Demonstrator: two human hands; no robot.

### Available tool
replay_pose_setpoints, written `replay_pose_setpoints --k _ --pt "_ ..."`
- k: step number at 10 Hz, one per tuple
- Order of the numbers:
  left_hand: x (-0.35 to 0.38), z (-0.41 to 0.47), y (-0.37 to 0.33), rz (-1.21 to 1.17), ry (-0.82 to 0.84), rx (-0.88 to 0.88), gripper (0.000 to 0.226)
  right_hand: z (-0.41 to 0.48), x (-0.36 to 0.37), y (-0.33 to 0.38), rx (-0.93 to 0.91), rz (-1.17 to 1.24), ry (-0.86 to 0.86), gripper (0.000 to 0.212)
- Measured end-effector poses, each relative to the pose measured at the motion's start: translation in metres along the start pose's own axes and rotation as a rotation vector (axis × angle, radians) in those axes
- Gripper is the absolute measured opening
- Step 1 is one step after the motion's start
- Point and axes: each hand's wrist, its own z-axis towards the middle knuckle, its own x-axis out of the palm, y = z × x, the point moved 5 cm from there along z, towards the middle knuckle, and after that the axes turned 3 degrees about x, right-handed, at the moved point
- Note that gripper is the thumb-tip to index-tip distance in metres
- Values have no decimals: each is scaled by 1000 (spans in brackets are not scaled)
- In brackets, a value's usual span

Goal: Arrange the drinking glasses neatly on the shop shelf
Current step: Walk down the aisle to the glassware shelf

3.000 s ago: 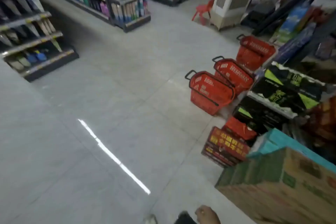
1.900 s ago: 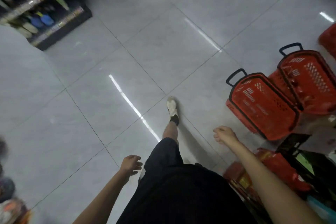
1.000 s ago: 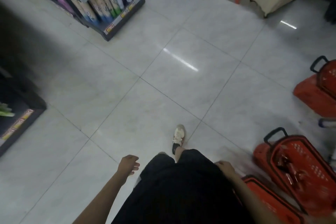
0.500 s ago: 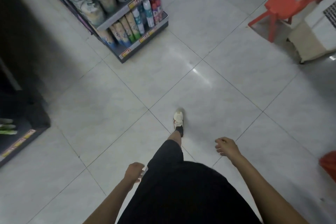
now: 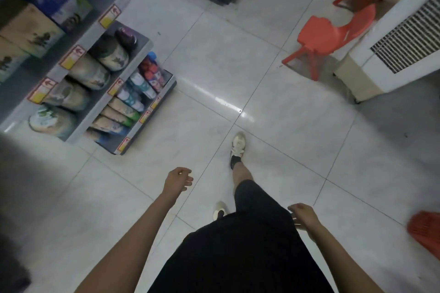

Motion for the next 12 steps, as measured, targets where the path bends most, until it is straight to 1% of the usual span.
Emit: replay_pose_setpoints --k 1,3,4,5,6,7,8,9,10,11,12 --pt "-5 54 -62 12 -5 -48 21 25 -16 95 -19 21 -4 15" --pt "-21 113 -149 -43 -44 -209 17 44 -48 323 -124 -90 27 13" --pt "-26 138 -180 -15 -75 -256 21 52 -52 446 -231 -191 33 14" --pt "-32 169 -222 -29 -95 -279 19 53 -47 571 -344 -245 43 13" --pt "-41 212 -282 -49 -56 -387 31 64 -39 680 -425 -296 58 12" --pt "-53 269 -319 -143 -50 -454 26 78 -36 772 -455 -331 49 13" --pt "-83 341 -390 -203 -76 -449 12 89 -45 843 -400 -367 33 13" --pt "-120 408 -475 -238 -67 -345 14 95 -61 901 -318 -407 24 14" --pt "-164 489 -570 -275 -122 -267 13 108 -80 963 -268 -429 2 15" --pt "-204 563 -658 -277 -143 -183 17 121 -88 1026 -200 -427 -22 14" --pt "-240 625 -735 -285 -180 -125 14 133 -85 1100 -164 -459 -40 9"
